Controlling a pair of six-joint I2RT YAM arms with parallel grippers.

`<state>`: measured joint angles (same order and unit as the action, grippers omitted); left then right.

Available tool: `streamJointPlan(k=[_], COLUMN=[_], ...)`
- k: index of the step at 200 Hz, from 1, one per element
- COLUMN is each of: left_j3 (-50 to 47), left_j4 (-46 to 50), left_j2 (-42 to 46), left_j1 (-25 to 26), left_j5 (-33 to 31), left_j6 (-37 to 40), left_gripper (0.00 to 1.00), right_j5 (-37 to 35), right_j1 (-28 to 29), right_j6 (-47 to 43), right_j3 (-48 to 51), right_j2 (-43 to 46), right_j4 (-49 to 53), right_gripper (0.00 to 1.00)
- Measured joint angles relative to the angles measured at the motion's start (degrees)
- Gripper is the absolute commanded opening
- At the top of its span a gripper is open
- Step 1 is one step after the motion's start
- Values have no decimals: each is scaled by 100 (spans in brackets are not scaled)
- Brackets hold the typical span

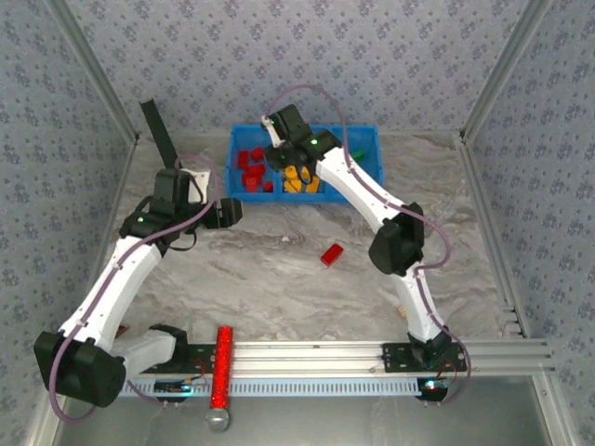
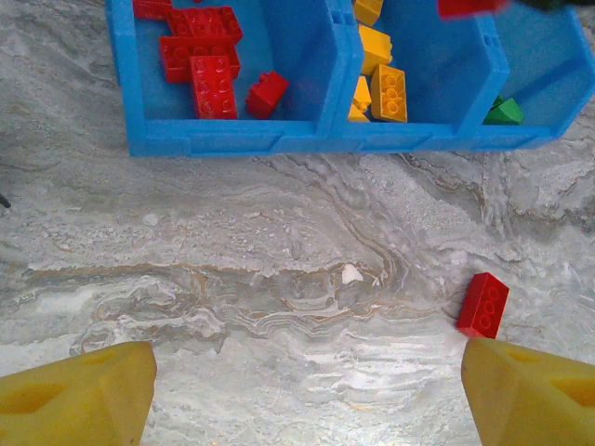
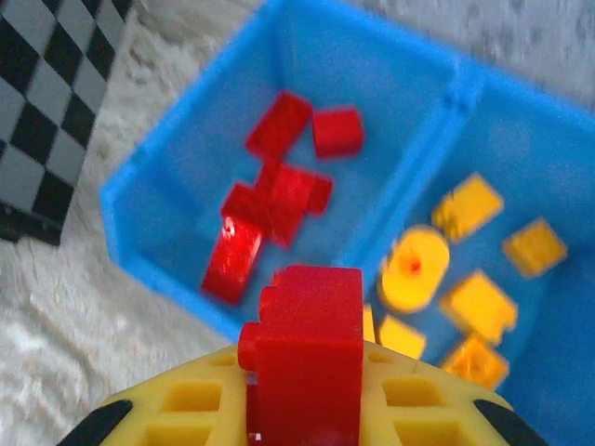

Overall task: Sort the legos into containers by color
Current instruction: Place the lego in the container.

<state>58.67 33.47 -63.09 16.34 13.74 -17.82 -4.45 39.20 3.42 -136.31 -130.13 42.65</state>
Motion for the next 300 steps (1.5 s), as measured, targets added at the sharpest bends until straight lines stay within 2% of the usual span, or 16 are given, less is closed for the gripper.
streamJointPlan(k=[27,73,119,157,203,247,300], left_j3=[-90,-109,-111,-111,-111,-111,-111], left_j4=[7,122,164,343,420,610,710], left_j2=[-2,-35,-31,79,376,433,634], left_j1=[-22,-22,-22,-22,-22,-22,11], left_j5=[2,72,131,153,153,175,190], left_j6=[17,17,17,22,17,17,42], left_gripper=[86,86,86,86,86,86,90], right_j5=[-151,-702,-1045,-1215,-1298,-1338,-1246], right_j1=[101,306,581,774,804,780,765], right_j6=[-577,-1668,-2590,-3008,-3104,-3112,-3012], right_j3=[-852,-940,-949,-988,-988,-986,-529], right_j2=[-846,-1821,-2186,-2361,-2413,-2380,-1991], right_j4=[-382,-1143,-1491,-1561,-1589,-1637,-1556], right_gripper=[23,22,23,24,33,54,63])
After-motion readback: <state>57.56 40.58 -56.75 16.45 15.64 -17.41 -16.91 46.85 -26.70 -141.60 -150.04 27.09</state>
